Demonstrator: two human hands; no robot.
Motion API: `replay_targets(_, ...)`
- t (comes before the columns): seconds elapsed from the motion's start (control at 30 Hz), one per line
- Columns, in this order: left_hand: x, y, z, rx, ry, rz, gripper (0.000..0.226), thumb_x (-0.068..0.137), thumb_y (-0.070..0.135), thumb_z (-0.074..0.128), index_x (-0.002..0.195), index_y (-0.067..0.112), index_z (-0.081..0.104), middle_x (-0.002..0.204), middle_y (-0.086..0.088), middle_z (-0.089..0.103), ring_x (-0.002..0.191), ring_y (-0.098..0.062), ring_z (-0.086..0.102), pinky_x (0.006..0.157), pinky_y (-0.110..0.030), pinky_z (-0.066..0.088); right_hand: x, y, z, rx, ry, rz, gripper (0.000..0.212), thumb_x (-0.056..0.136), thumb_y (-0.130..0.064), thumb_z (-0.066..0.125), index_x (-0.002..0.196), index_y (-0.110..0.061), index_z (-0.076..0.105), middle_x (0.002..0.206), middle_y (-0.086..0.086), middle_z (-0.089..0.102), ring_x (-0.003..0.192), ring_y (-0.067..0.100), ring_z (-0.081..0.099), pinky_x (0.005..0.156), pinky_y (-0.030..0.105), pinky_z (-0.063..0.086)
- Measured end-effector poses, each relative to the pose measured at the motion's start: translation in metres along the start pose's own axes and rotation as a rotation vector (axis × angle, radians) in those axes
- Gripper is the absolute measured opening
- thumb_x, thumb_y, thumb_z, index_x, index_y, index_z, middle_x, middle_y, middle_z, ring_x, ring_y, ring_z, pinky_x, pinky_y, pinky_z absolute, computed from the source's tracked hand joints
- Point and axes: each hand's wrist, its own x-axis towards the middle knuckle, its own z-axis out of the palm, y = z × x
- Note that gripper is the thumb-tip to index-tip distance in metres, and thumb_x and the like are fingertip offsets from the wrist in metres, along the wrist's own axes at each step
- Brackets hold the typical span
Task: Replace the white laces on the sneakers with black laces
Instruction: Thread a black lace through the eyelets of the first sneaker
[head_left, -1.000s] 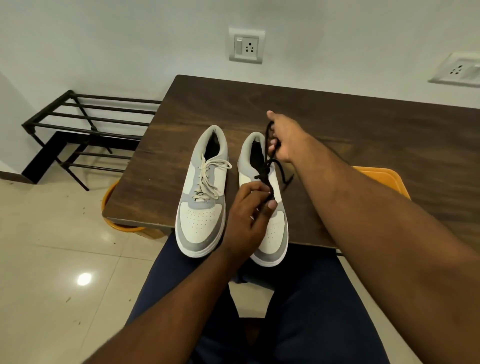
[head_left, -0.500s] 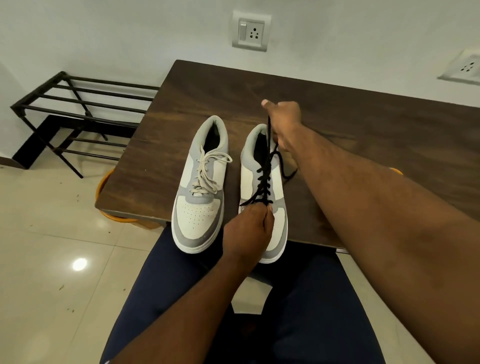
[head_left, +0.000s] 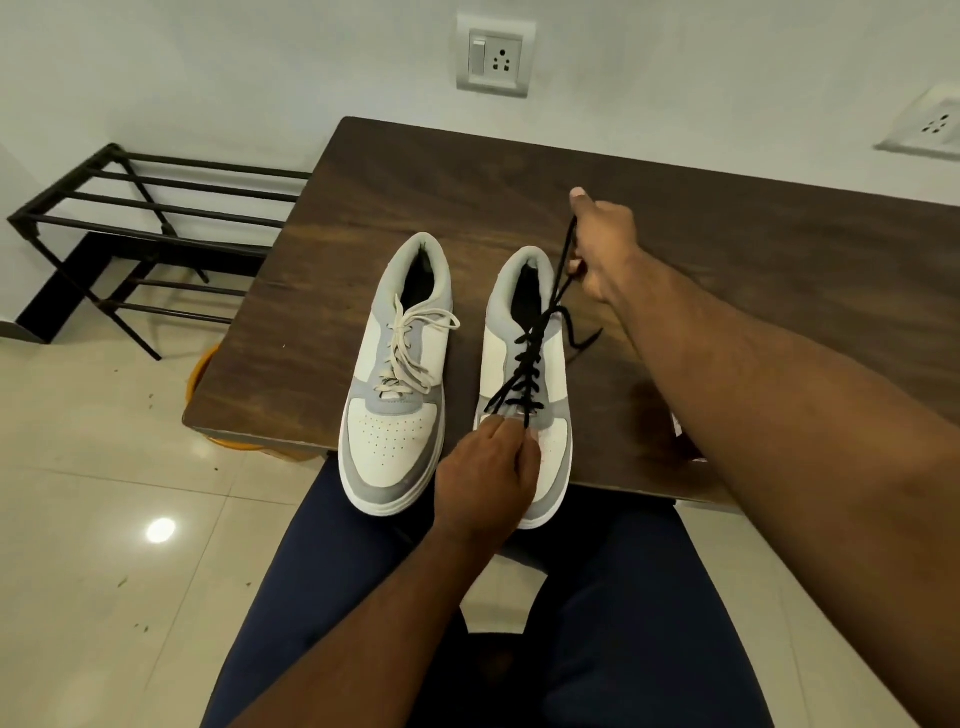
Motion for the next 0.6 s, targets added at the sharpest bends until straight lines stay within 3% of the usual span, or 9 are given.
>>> replay_targets(0.1, 0.002, 0.010, -0.009, -0.084, -0.048, -0.125, 0.046, 0.091, 0.059, 0.041, 0.096, 0.018, 0.062, 0.090, 0.005, 0.060, 0.075, -0.009, 0.056, 0.061, -0.023, 0.041, -0.023, -0.005, -0.021, 0.032, -0.152, 0.052, 0.035, 0.095, -0.038, 0.059, 0.070, -0.019, 0.042, 0.055, -0.001, 0.041, 0.044, 0.013, 0.043, 0.050, 0.023, 0.044)
replay_targets(0.17, 0.010, 0.017, -0.015, -0.103, -0.013, -0.149, 0.044, 0.094, 0.056, 0.050, 0.112, 0.019, 0.065, 0.103, 0.006, 0.062, 0.085, -0.008, 0.059, 0.066, -0.023, 0.041, -0.039, -0.003, -0.035, 0.022, -0.222, 0.060, 0.029, 0.092, -0.034, 0.063, 0.073, -0.021, 0.046, 0.059, -0.002, 0.052, 0.055, 0.012, 0.053, 0.061, 0.030, 0.050)
replay_targets(0.3, 0.022, 0.030, -0.022, -0.086, 0.030, -0.177, 0.028, 0.097, 0.037, 0.057, 0.091, 0.014, 0.071, 0.085, 0.003, 0.059, 0.073, -0.016, 0.060, 0.058, -0.024, 0.035, -0.077, 0.023, -0.057, -0.001, -0.116, 0.023, 0.018, 0.092, -0.033, 0.063, 0.078, -0.022, 0.060, 0.080, -0.005, 0.066, 0.078, 0.011, 0.058, 0.066, 0.030, 0.045)
replay_targets(0.4, 0.021, 0.035, -0.024, -0.091, 0.014, -0.180, 0.029, 0.096, 0.040, 0.058, 0.088, 0.014, 0.068, 0.082, 0.004, 0.059, 0.073, -0.016, 0.058, 0.059, -0.027, 0.037, -0.105, 0.061, -0.065, 0.045, -0.044, 0.107, 0.018, 0.093, -0.034, 0.062, 0.098, -0.020, 0.070, 0.087, -0.005, 0.065, 0.085, 0.013, 0.055, 0.071, 0.031, 0.045)
replay_targets(0.53, 0.034, 0.033, -0.019, -0.035, -0.122, -0.283, 0.031, 0.091, 0.048, 0.061, 0.082, 0.018, 0.057, 0.082, 0.004, 0.060, 0.075, -0.016, 0.057, 0.062, -0.031, 0.041, -0.131, 0.090, -0.064, 0.221, -0.068, 0.167, 0.022, 0.095, -0.014, 0.060, 0.117, -0.014, 0.062, 0.091, 0.000, 0.069, 0.078, 0.011, 0.065, 0.057, 0.024, 0.051)
replay_targets(0.6, 0.040, 0.032, -0.017, -0.057, -0.136, -0.276, 0.027, 0.092, 0.032, 0.061, 0.075, 0.015, 0.049, 0.077, -0.002, 0.059, 0.072, -0.022, 0.056, 0.062, -0.035, 0.043, -0.140, 0.097, -0.063, 0.228, -0.065, 0.106, 0.053, 0.091, -0.002, 0.061, 0.140, -0.017, 0.044, 0.120, 0.007, 0.063, 0.097, 0.017, 0.066, 0.072, 0.031, 0.058)
